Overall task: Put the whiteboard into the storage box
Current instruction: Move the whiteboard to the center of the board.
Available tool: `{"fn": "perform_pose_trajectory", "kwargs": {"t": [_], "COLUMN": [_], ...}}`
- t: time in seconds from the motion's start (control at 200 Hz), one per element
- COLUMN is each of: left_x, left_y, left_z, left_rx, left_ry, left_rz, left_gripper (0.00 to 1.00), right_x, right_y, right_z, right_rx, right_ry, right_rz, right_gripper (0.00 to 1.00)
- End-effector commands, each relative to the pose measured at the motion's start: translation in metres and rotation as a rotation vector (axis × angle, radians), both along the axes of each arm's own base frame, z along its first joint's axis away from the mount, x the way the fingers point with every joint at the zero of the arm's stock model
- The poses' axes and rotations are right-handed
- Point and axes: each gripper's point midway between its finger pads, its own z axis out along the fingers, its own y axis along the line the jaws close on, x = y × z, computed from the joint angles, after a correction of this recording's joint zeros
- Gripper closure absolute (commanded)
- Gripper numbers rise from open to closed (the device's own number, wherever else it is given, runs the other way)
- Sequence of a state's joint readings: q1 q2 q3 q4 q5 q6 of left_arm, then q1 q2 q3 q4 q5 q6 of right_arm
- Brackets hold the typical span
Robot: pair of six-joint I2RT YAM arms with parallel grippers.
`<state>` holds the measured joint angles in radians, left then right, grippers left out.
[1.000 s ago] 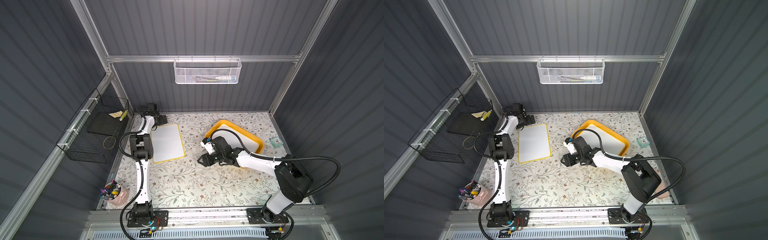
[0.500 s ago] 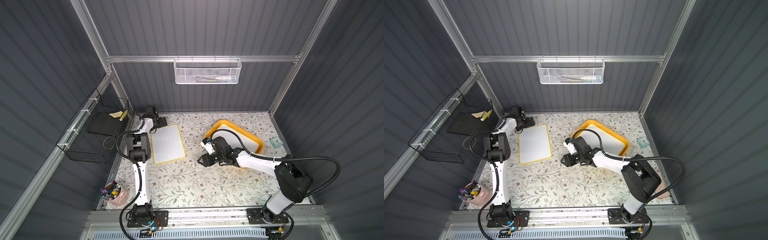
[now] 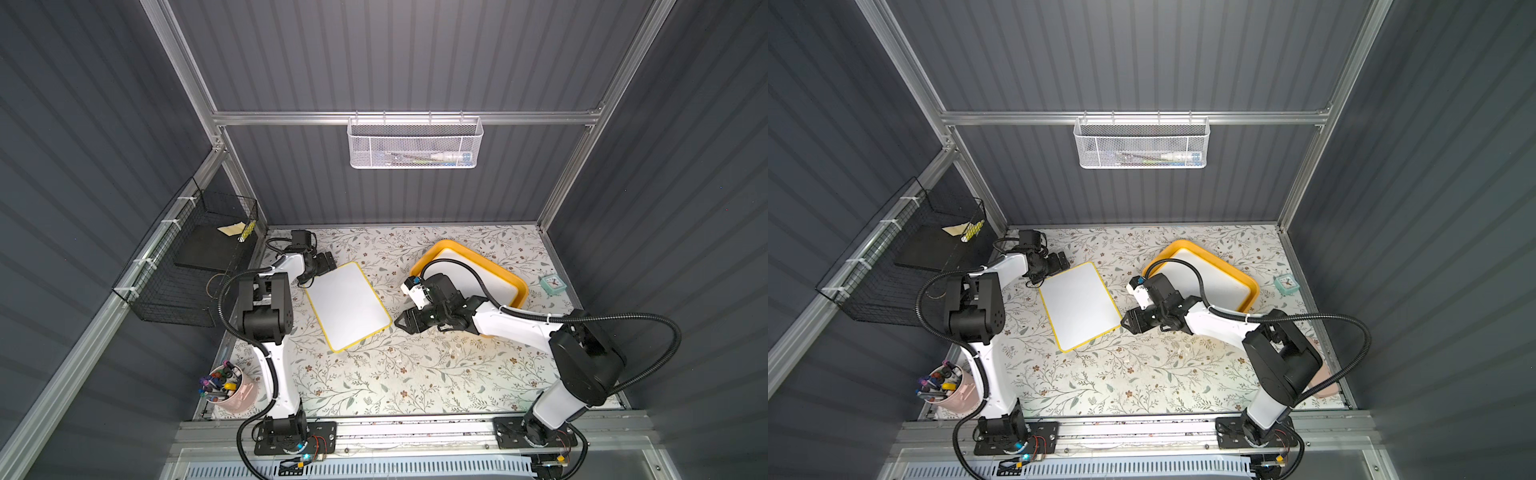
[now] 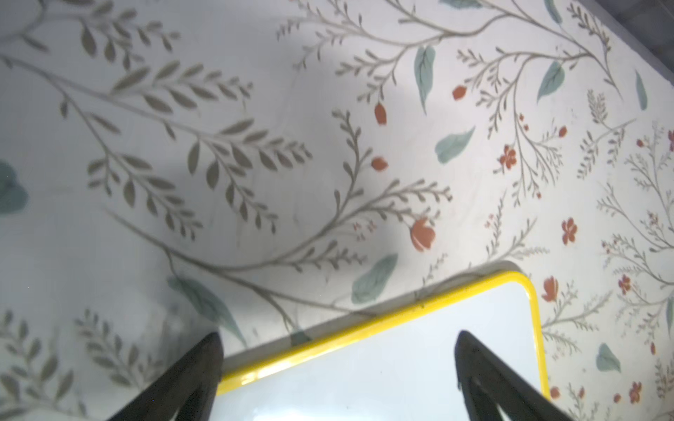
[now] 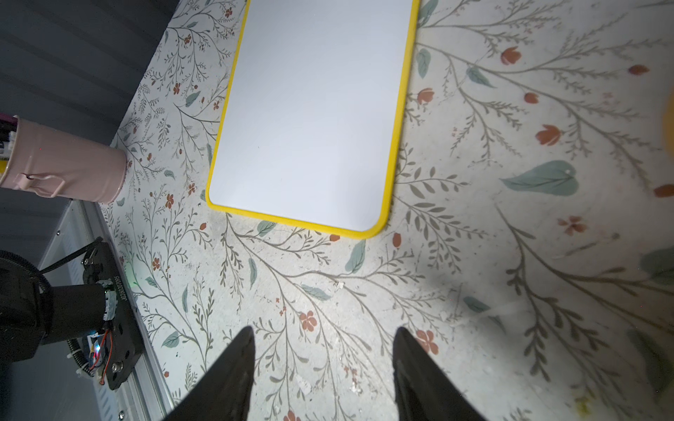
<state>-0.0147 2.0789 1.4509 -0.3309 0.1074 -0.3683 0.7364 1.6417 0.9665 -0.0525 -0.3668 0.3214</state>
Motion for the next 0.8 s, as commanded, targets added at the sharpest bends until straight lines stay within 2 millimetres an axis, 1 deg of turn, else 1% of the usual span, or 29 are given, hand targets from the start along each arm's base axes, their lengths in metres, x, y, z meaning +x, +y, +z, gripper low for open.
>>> {"fn": "perform_pose_trajectory", "kwargs": {"t": [0.0,0.125,0.235,0.27,0.275,0.295,0.415,0.555,0.621,0.706,0.781,0.796], "left_x": [-0.085,-0.104,-0.124,-0.129,-0.130,-0.133,-0.148,-0.159,-0.164,-0.168,-0.172,-0.174], "left_y": [-0.027,-0.044,-0.055,-0.057,-0.057,-0.058,-0.061,-0.070,-0.071,-0.071,-0.071,-0.075], "left_z": [-0.060,-0.056,-0.059,-0.060,-0.060,-0.061,-0.063,-0.065,-0.066,-0.067,-0.070,-0.069], "left_rx": [-0.073,-0.107,-0.108,-0.112,-0.113,-0.117,-0.140,-0.203,-0.208,-0.206,-0.204,-0.228], "left_ry": [0.307,0.285,0.300,0.305,0.305,0.308,0.316,0.326,0.333,0.338,0.342,0.346], "left_rz": [-0.004,-0.018,-0.045,-0.050,-0.051,-0.053,-0.062,-0.088,-0.100,-0.114,-0.122,-0.134], "left_gripper": [0.00,0.00,0.00,0.00,0.00,0.00,0.00,0.00,0.00,0.00,0.00,0.00], "right_x": [-0.006,-0.011,-0.024,-0.032,-0.032,-0.036,-0.064,-0.085,-0.091,-0.098,-0.097,-0.097], "right_y": [0.000,0.008,0.013,0.011,0.011,0.010,0.001,-0.015,-0.021,-0.021,-0.018,-0.018], "right_z": [0.004,0.002,-0.007,-0.013,-0.010,-0.013,-0.028,-0.042,-0.049,-0.057,-0.065,-0.068], "right_rx": [0.021,0.053,0.090,0.093,0.098,0.096,0.036,0.022,-0.003,0.002,0.009,0.005], "right_ry": [0.016,0.069,0.167,0.192,0.190,0.198,0.272,0.369,0.400,0.449,0.481,0.485], "right_rz": [0.009,0.033,0.030,0.015,0.013,0.006,-0.029,-0.133,-0.187,-0.233,-0.274,-0.284], "right_gripper": [0.39,0.39,0.39,0.39,0.39,0.39,0.39,0.39,0.39,0.38,0.38,0.38]}}
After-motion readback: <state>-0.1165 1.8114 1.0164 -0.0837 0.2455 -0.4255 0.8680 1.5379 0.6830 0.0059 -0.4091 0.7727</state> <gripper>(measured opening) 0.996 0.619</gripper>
